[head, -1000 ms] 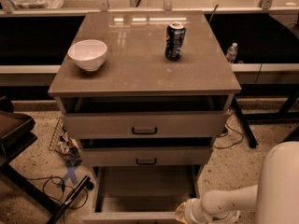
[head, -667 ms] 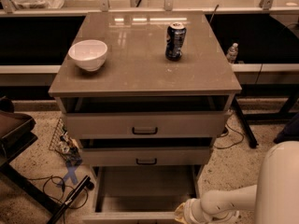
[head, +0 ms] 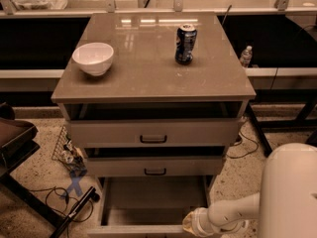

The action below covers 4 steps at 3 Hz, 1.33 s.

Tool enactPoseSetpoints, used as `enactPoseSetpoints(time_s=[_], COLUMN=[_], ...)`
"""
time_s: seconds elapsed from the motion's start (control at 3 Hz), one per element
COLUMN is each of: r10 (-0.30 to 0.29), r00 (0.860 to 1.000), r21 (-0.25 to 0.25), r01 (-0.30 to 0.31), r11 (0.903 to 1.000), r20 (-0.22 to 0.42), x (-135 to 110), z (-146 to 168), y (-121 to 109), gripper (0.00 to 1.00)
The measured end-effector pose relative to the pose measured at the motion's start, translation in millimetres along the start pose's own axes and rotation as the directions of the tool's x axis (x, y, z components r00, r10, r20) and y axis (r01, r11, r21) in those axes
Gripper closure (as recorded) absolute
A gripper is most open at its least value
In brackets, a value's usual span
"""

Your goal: Open bottom drawer

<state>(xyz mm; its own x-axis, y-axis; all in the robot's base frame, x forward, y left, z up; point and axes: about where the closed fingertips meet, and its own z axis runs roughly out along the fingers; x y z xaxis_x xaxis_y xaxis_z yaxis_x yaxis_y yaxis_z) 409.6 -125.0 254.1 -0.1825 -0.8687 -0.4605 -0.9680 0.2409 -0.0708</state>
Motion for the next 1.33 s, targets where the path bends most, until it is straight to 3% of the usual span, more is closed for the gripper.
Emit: enactPoseSetpoints(time_s=[0.67, 1.0, 1.33], r10=[-0.028, -0.029, -0.003], r00=[1.000, 1.000, 1.000], r21=[0.077, 0.084, 0.042], r01=[0.028, 0.028, 0.002], r11=[0.9967, 0.9961, 0.9991], r20=[-0.004, 0.002, 0.022], x=[-2, 0, 6], z=[17, 29, 71], y=[-24, -37, -67], gripper=[1.00, 1.00, 1.00])
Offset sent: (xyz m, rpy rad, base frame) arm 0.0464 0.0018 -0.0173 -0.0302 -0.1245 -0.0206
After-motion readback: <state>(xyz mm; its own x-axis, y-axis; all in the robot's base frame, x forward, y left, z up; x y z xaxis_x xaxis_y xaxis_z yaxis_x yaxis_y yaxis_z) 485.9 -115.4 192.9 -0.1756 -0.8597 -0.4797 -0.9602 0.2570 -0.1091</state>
